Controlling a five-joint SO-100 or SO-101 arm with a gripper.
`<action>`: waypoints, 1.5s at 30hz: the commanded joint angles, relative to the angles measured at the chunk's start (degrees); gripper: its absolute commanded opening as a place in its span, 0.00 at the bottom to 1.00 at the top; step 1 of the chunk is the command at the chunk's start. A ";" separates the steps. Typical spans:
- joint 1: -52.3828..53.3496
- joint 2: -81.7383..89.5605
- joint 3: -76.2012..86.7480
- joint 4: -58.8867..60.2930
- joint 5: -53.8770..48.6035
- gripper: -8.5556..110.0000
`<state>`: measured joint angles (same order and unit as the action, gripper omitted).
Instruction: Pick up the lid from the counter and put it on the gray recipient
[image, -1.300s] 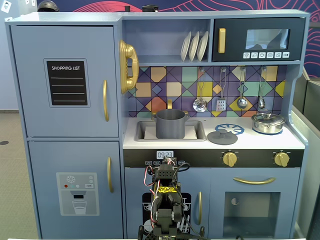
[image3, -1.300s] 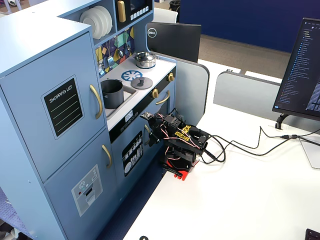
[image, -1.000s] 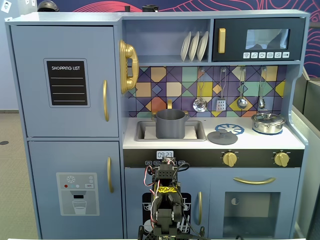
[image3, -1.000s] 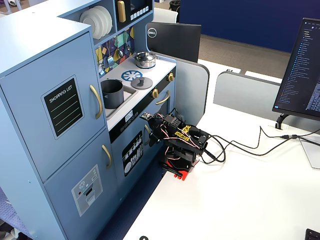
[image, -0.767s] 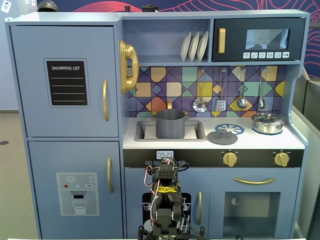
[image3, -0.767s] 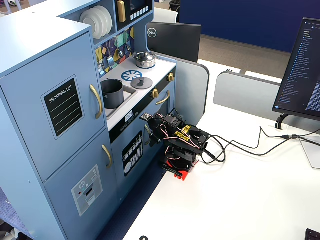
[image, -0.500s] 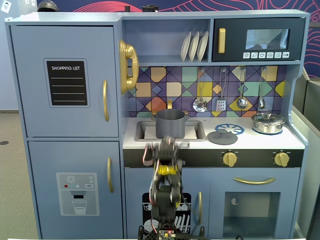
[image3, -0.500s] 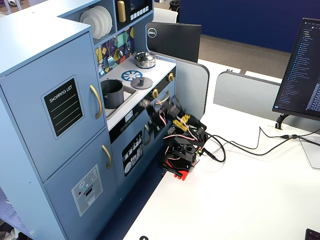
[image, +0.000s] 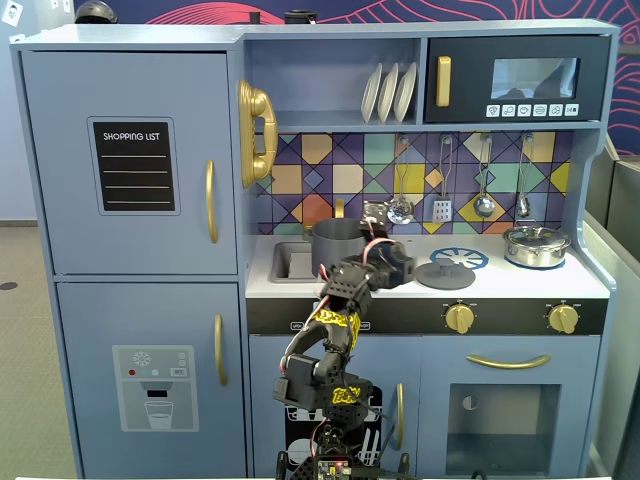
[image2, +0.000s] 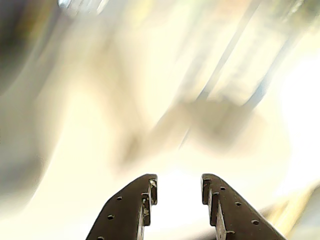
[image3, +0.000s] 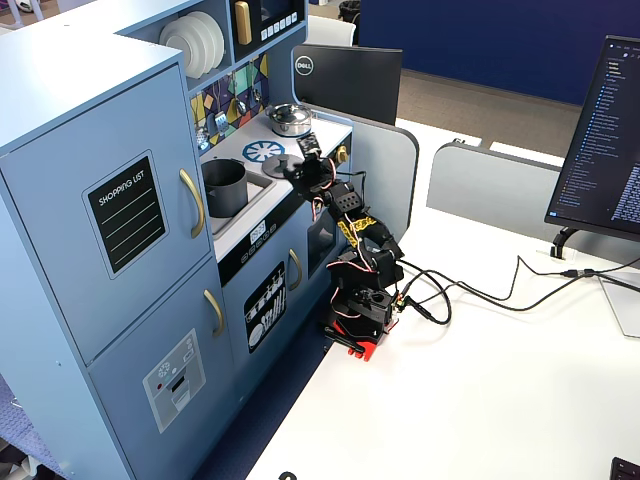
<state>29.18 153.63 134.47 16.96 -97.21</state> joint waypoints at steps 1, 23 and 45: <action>3.52 -0.62 3.25 -15.47 1.85 0.09; 9.05 -25.84 0.79 -34.80 9.84 0.34; 7.29 -42.36 -10.99 -37.97 4.92 0.33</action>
<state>37.44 111.71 128.41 -18.90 -91.49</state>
